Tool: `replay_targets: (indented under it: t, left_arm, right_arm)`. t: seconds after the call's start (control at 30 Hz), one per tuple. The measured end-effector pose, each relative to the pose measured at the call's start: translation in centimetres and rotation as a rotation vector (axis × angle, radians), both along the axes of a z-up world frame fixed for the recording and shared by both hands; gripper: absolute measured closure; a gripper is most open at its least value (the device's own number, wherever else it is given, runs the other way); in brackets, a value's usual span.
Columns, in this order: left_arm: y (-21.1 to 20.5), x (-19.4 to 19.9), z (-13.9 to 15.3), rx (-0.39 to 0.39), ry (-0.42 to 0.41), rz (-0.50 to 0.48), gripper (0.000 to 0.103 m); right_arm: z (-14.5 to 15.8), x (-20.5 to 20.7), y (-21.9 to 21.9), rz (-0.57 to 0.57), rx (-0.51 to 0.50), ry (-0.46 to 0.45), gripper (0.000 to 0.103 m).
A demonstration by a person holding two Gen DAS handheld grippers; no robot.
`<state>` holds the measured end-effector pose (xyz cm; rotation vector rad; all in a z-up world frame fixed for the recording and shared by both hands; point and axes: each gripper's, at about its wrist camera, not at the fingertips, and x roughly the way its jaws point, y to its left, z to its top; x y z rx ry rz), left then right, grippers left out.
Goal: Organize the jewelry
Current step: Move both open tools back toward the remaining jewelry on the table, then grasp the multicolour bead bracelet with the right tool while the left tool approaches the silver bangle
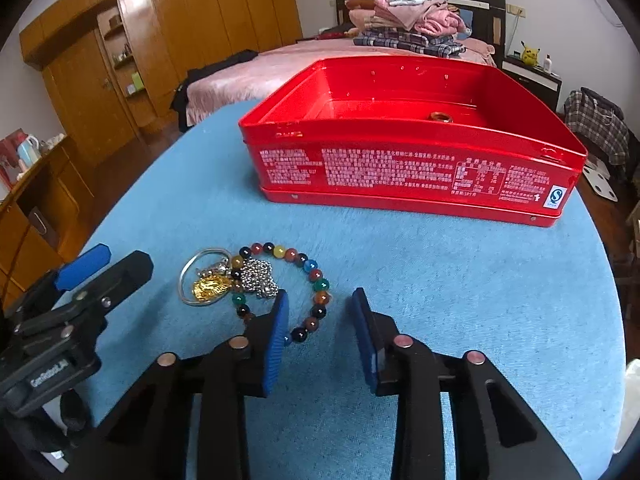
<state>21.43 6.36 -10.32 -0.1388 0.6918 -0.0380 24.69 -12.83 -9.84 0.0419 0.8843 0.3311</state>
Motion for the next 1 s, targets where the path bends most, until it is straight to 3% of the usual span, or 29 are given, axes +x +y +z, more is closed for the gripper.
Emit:
replay_targets:
  t: [0.27, 0.4, 0.67, 0.83, 1.0]
  left_arm:
    - [0.1, 0.0, -0.2, -0.017, 0.004, 0.004, 0.022]
    - [0.0, 0.1, -0.1, -0.015, 0.004, 0.003, 0.022]
    - [-0.9, 0.0, 0.0, -0.001, 0.008, -0.011, 0.022]
    - [-2.0, 0.0, 0.0, 0.002, 0.011, -0.032, 0.022]
    - [-4.0, -0.1, -0.1, 0.002, 0.016, -0.071, 0.022]
  right_arm:
    - [-0.1, 0.3, 1.6, 0.017, -0.078, 0.001, 0.088]
    - [-0.1, 0.4, 1.2, 0.017, -0.061, 0.006, 0.095]
    - [2.4, -0.9, -2.1, -0.017, 0.063, -0.079, 0.095]
    - [4.5, -1.8, -4.3, -0.046, 0.075, -0.129, 0.095]
    - [3.6, -1.9, -7.0, -0.102, 0.063, -0.101, 0.095]
